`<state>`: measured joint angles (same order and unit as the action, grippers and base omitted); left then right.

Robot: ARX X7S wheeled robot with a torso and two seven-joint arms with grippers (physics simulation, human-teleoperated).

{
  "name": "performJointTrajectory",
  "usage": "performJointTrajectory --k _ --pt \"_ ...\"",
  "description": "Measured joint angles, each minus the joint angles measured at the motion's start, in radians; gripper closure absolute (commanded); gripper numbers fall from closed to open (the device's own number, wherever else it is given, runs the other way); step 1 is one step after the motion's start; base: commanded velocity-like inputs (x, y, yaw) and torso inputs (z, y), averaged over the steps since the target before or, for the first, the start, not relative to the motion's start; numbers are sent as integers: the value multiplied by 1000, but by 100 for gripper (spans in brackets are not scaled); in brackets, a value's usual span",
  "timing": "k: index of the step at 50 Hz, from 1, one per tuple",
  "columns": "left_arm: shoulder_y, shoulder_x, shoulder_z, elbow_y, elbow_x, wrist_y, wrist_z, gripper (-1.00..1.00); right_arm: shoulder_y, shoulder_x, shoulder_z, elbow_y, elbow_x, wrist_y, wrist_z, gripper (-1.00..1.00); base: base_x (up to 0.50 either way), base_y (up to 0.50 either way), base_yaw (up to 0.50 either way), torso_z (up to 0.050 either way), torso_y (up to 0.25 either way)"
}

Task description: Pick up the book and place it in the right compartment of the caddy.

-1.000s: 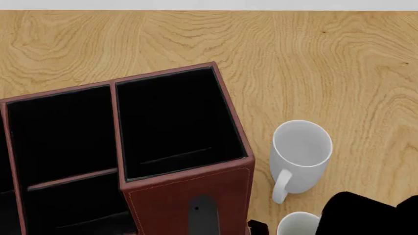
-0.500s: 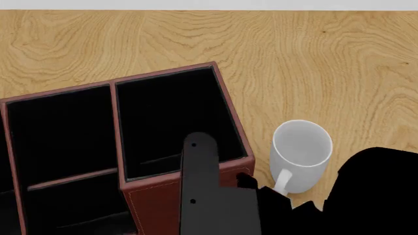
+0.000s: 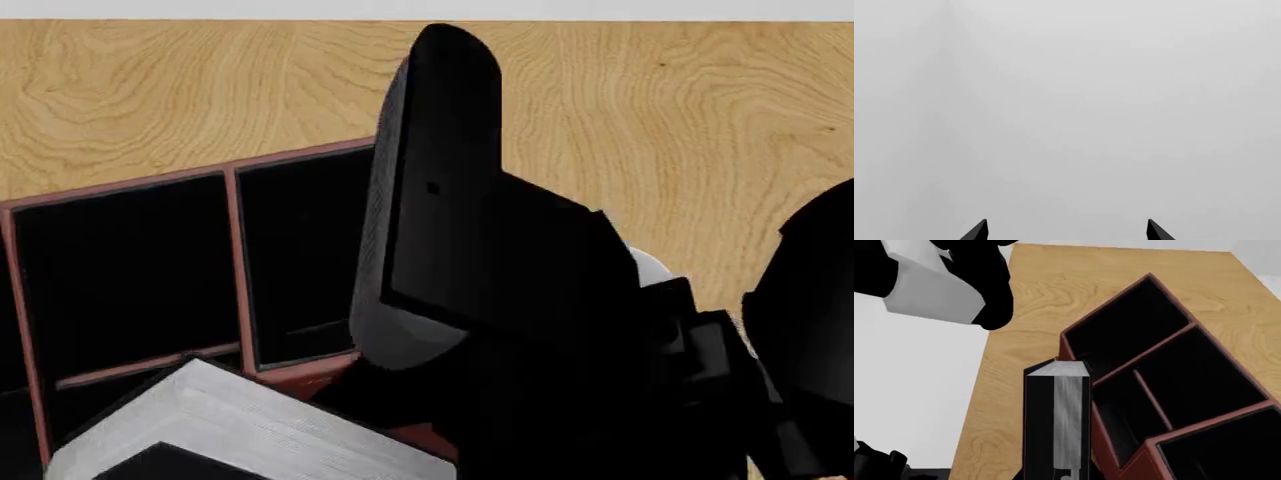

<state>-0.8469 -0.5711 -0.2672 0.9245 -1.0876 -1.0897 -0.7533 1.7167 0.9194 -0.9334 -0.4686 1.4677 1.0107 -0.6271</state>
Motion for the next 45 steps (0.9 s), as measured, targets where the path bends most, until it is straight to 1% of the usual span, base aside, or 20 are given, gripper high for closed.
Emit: performJointTrajectory --k 12,24,35,45 --pt "-4 -10 -7 1 -16 3 -13 -100 57 -7 78 61 92 -44 59 100 0 0 0 0 1" --pt "-4 -19 -9 1 -22 11 -19 -100 122 -27 119 141 69 -72 66 100 0 0 0 1 0" --pt "-3 -26 -10 0 -27 20 -23 -100 236 -95 106 283 -47 -70 0 100 0 0 0 0 1" --pt "-9 -29 -7 -2 -35 25 -29 -100 366 -216 -3 494 -266 -91 -158 100 0 0 0 0 0"
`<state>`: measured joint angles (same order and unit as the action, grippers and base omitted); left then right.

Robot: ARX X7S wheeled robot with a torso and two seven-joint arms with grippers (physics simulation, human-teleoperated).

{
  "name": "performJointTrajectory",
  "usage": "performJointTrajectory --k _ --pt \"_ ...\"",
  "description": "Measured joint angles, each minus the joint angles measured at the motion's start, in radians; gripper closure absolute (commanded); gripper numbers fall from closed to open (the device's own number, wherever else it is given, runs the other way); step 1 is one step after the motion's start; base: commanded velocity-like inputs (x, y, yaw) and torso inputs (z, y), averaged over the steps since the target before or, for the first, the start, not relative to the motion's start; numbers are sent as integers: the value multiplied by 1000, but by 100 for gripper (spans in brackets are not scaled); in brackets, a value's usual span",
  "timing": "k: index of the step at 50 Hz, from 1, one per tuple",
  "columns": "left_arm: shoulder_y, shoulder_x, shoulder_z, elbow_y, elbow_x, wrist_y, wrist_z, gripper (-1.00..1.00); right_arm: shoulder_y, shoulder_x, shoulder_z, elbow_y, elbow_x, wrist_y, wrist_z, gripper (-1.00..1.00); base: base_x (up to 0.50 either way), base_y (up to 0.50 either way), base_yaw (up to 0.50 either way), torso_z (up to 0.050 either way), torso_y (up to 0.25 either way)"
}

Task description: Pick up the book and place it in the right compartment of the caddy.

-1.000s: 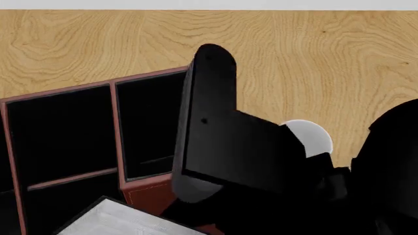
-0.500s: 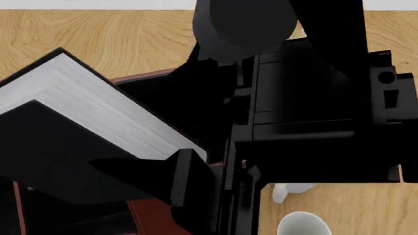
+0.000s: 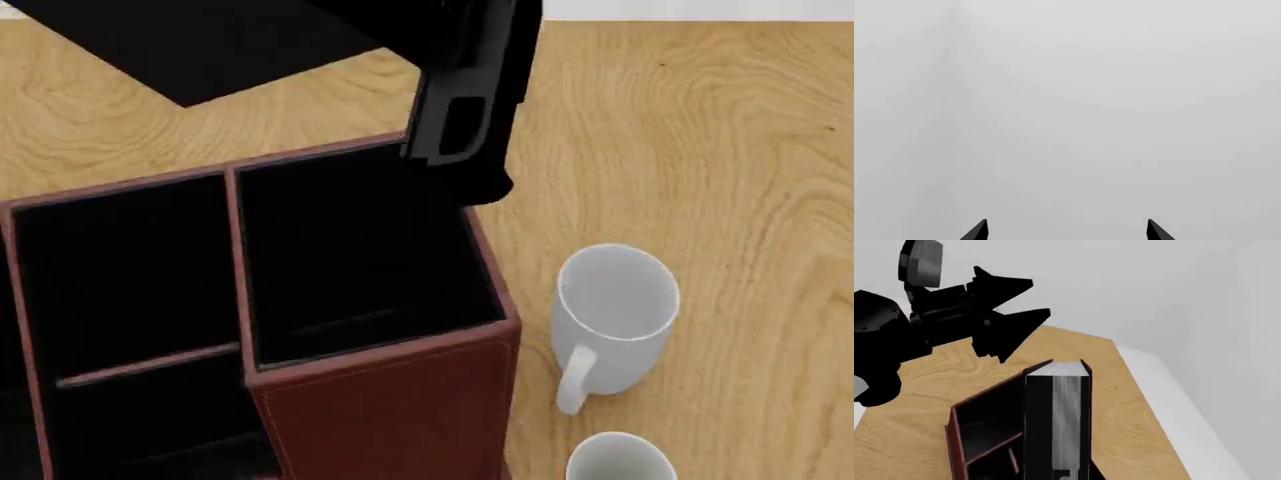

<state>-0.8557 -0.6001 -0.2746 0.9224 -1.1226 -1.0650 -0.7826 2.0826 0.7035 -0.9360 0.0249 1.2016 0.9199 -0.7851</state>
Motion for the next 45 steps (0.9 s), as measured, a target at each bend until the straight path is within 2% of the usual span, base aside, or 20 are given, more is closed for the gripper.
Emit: performJointTrajectory --k 11,22,32,45 --pt "0 -5 -3 2 -16 4 -11 -100 107 -161 -174 273 -256 -64 -209 100 0 0 0 0 1" --pt "0 -13 -5 3 -29 7 -21 -100 146 -286 -350 485 -445 -123 -402 100 0 0 0 0 1" --pt "5 -16 2 -1 -19 16 -18 -100 138 -337 -457 566 -543 -157 -499 100 0 0 0 1 2" --pt "14 -17 17 -9 2 32 -8 -100 100 -359 -512 580 -589 -182 -540 100 0 0 0 0 1"
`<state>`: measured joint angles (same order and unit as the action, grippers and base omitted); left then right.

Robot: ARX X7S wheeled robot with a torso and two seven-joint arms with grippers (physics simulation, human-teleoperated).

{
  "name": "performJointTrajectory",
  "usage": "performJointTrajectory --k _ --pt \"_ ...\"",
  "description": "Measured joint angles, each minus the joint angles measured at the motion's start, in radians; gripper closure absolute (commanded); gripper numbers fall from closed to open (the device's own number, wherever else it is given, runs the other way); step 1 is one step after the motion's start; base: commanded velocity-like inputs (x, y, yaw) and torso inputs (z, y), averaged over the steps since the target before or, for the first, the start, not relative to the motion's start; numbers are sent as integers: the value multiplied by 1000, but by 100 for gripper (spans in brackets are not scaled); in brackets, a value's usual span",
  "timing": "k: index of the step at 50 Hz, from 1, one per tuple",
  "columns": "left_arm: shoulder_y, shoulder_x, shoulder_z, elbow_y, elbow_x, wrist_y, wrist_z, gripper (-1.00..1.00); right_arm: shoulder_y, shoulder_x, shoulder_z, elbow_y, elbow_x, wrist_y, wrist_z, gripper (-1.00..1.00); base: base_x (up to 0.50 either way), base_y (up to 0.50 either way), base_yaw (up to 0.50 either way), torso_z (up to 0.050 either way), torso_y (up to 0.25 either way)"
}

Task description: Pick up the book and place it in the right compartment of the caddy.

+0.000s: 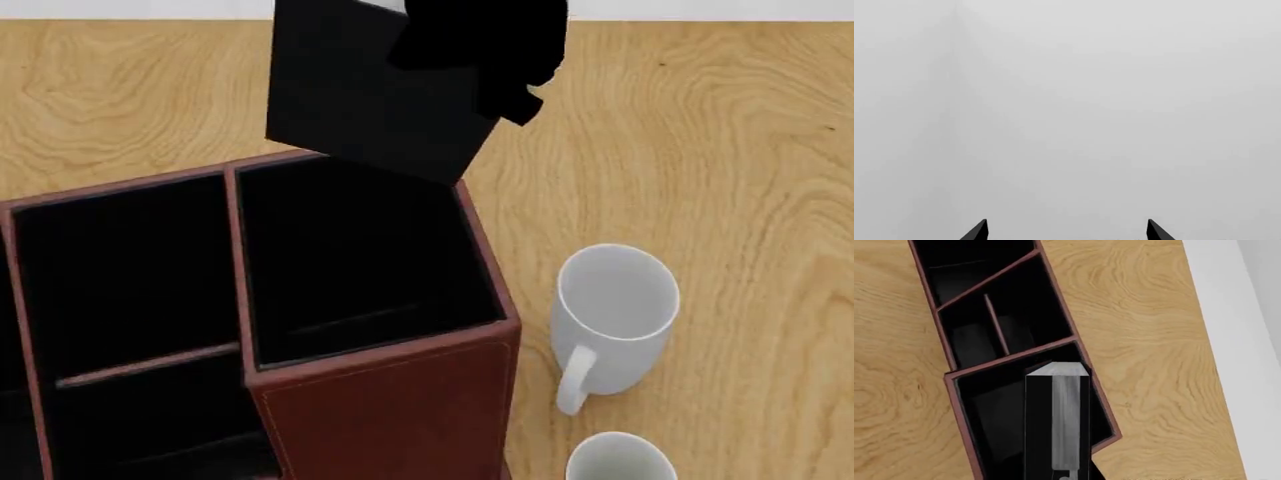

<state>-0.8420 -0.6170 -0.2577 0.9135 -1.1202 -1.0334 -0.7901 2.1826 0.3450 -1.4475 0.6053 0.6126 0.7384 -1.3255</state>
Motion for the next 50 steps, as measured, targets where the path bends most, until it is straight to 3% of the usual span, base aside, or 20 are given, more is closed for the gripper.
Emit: performJointTrajectory --k 50 --pt "73 -14 5 -12 50 59 23 -100 -210 -43 -45 -34 -8 -68 39 100 0 0 0 0 1"
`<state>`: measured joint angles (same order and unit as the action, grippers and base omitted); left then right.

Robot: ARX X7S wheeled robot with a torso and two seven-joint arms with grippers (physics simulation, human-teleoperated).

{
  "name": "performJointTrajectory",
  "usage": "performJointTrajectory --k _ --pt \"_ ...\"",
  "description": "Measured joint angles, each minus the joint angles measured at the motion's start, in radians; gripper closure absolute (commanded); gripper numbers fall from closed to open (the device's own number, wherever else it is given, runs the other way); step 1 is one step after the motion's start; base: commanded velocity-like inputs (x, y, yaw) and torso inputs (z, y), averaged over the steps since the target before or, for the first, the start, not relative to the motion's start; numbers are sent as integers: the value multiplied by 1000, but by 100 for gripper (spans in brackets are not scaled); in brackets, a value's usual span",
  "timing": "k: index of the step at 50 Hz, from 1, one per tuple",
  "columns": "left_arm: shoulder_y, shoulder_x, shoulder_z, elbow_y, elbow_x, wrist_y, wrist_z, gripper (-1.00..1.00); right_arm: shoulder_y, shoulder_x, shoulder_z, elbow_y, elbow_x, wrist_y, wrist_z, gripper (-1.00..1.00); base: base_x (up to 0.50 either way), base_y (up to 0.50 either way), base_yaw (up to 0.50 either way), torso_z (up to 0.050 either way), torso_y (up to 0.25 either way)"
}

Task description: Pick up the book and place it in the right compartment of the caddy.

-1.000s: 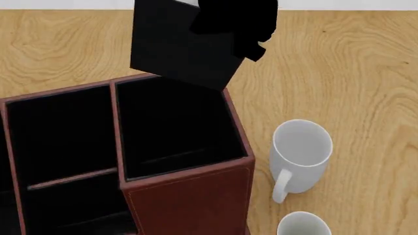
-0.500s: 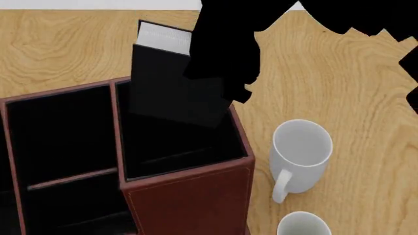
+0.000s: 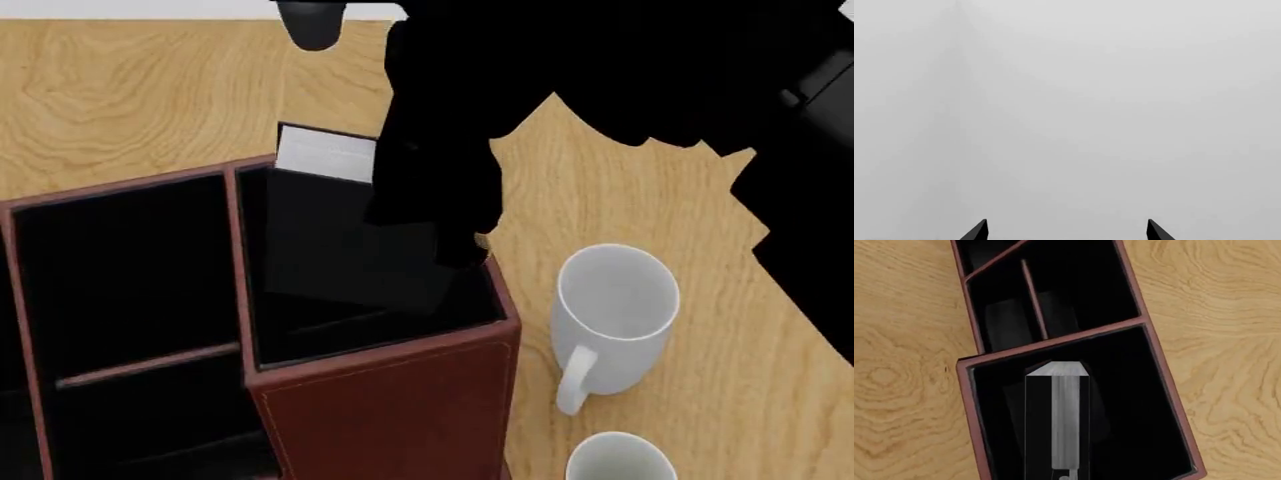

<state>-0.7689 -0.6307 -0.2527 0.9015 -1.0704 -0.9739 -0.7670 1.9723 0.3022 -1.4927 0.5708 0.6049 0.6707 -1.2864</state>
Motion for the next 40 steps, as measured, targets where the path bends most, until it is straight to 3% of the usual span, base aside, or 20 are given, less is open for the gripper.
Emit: performJointTrajectory --k 36,37,40 --pt "33 -30 -18 0 -2 16 -9 -100 -143 -129 -45 274 -87 -207 6 100 0 0 0 0 1" --pt "33 -31 -17 -1 -1 17 -9 -100 -146 -133 -45 283 -88 -212 5 -100 0 0 0 0 0" --pt "35 -31 -15 -3 3 20 -7 -100 -152 -142 -45 305 -96 -232 4 -100 0 0 0 0 0"
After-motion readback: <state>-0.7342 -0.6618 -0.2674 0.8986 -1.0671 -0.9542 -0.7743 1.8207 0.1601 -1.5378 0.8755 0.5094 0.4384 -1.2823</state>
